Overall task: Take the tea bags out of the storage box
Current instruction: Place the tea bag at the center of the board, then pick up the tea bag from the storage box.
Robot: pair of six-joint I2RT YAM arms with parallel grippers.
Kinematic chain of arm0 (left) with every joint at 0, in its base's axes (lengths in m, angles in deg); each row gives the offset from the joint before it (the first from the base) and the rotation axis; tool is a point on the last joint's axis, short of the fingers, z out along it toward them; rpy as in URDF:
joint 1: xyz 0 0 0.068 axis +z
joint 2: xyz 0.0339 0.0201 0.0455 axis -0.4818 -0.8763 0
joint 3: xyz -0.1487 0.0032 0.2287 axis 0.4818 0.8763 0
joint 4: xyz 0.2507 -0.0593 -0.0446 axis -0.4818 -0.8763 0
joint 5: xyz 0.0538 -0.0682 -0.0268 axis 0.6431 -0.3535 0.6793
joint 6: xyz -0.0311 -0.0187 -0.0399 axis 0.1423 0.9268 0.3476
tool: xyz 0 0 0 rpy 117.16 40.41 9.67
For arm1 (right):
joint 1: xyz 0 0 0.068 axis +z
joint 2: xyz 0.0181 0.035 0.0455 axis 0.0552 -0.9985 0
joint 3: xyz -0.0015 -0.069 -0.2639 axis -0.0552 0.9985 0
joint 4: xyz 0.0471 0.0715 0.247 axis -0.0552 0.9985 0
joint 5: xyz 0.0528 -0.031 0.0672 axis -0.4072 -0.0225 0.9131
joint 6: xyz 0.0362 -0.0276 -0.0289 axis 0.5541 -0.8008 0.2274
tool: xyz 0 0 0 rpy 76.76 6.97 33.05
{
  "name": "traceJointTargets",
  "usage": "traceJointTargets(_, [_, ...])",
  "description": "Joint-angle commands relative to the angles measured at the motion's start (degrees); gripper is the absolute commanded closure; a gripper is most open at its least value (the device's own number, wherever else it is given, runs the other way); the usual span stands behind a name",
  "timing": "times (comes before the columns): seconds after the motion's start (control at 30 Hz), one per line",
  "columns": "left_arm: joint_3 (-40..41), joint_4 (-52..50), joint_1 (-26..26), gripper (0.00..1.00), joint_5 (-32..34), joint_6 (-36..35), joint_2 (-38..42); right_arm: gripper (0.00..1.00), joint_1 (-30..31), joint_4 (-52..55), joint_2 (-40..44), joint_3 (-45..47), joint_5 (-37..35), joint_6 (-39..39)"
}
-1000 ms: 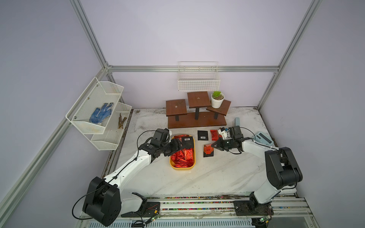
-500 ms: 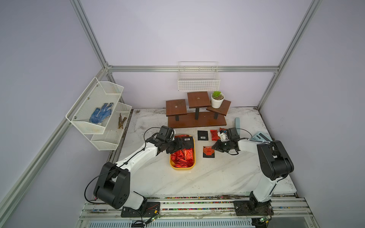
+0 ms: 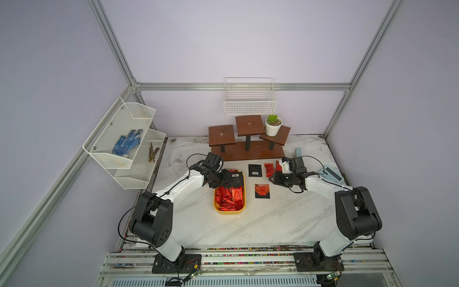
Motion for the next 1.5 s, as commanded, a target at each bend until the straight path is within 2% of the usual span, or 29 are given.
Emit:
traceJointTargets(0.0, [-2.7, -1.7, 0.3, 0.36, 2.7, -2.5, -1.5, 0.48, 1.0, 2.8, 5.3, -0.5, -1.2, -0.5])
traceJointTargets(0.13, [-4.1, -1.7, 1.0, 0.36, 2.7, -2.9, -3.7, 0.47, 2.4, 4.8, 8.7, -1.7, -0.8, -0.7])
traceJointTargets(0.3, [-5.7, 0.5, 1.0, 0.38, -0.5, -2.4, -5.1, 0.47, 3.3, 5.9, 10.4, -1.7, 0.4, -0.8])
traceJointTargets(0.97, [-8.5, 4.8, 1.0, 0.38, -5.6, -0.1, -13.5, 0.47, 4.2, 4.8, 10.7, -0.2, 2.4, -0.3])
traceJointTargets(1.23, [-6.0, 7.9, 1.0, 0.48, -6.8, 1.4, -13.6, 0.47, 4.2, 4.6, 9.9, 0.2, 2.2, -0.6])
traceJointTargets(1.47, [-4.2, 10.4, 1.0, 0.66, -8.6, 2.9, -12.9, 0.47, 4.2, 4.3, 9.6, 0.2, 2.1, -0.5])
